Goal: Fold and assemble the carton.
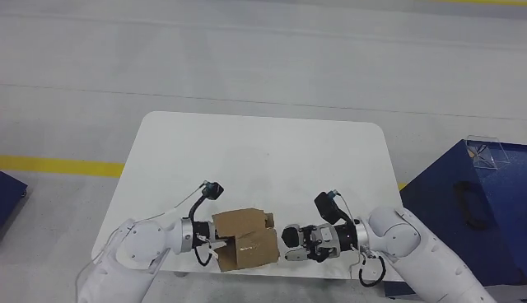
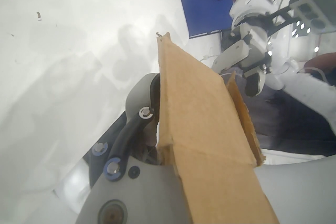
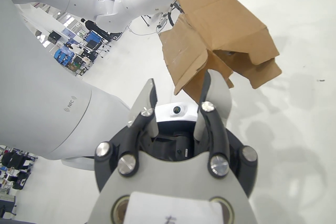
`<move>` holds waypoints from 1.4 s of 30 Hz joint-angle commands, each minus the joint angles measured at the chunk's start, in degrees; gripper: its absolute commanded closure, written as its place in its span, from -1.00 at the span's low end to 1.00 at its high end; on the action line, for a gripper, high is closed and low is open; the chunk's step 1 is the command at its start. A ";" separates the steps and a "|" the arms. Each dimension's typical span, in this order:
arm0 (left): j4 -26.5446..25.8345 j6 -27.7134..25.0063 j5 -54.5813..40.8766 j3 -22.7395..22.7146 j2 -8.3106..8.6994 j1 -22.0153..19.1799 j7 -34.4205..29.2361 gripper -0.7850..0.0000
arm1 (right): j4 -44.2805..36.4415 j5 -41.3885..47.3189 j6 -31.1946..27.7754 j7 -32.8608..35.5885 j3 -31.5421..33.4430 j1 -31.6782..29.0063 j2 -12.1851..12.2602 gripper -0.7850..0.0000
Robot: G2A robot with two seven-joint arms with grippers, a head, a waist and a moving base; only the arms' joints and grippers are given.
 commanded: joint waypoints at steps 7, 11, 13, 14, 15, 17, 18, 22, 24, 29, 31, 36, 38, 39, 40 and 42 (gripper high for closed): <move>0.04 -0.05 -0.49 -0.01 -0.03 0.00 0.37 1.00 | -0.03 0.04 0.07 0.08 -0.03 -0.01 0.00 -1.00; 0.65 13.11 -9.63 0.54 -0.71 -1.03 1.42 1.00 | 0.45 0.00 0.23 -4.37 3.06 -0.49 0.29 -1.00; 3.21 24.56 -21.82 1.48 -1.60 -3.43 -0.84 1.00 | 1.38 2.51 -0.41 -7.48 6.25 -1.38 0.83 -1.00; 5.50 29.38 -29.68 1.97 -2.21 -4.56 -2.13 1.00 | 2.04 4.21 -0.41 -8.64 7.91 -1.79 1.14 -1.00; 8.92 35.26 -37.36 2.64 -2.91 -5.91 -2.54 1.00 | 2.71 5.90 -0.41 -9.12 9.26 -2.24 1.44 -1.00; 13.70 42.78 -44.11 6.30 -4.30 -10.10 -2.53 1.00 | 4.30 9.14 -0.41 -8.29 11.07 -2.66 1.94 -1.00; 15.29 42.68 -44.55 8.19 -4.95 -11.92 -1.39 1.00 | 4.93 9.86 -0.41 -7.59 11.44 -2.61 2.06 -1.00; 15.29 42.68 -44.55 8.19 -4.95 -11.92 -1.39 1.00 | 4.93 9.86 -0.41 -7.59 11.44 -2.61 2.06 -1.00; 15.29 42.68 -44.55 8.19 -4.95 -11.92 -1.39 1.00 | 4.93 9.86 -0.41 -7.59 11.44 -2.61 2.06 -1.00; 12.73 42.35 -47.62 8.95 -5.37 -10.22 1.26 1.00 | 5.56 5.45 1.84 -11.50 13.79 -3.05 2.01 -1.00; 11.95 41.94 -48.00 9.19 -5.46 -9.80 2.60 1.00 | 6.33 0.21 3.16 -14.42 15.33 -3.09 1.89 -1.00; 9.57 38.37 -47.64 10.15 -5.76 -8.76 5.90 1.00 | 5.85 -18.90 10.33 -25.76 16.46 -3.92 0.82 -1.00; 8.69 35.96 -47.32 10.38 -5.89 -7.95 7.71 1.00 | 5.79 -23.63 11.80 -28.10 15.38 -4.03 0.33 -1.00; 8.39 35.58 -46.92 10.65 -5.93 -7.69 8.56 1.00 | 5.84 -25.16 11.92 -28.95 14.78 -3.99 0.10 -1.00; 8.10 35.23 -46.59 10.80 -5.97 -7.57 9.50 1.00 | 6.09 -26.05 11.89 -29.62 14.21 -3.87 -0.13 -1.00; 7.64 34.64 -46.48 11.12 -6.09 -7.34 10.67 1.00 | 6.84 -27.65 12.24 -30.61 13.33 -3.25 -0.55 -1.00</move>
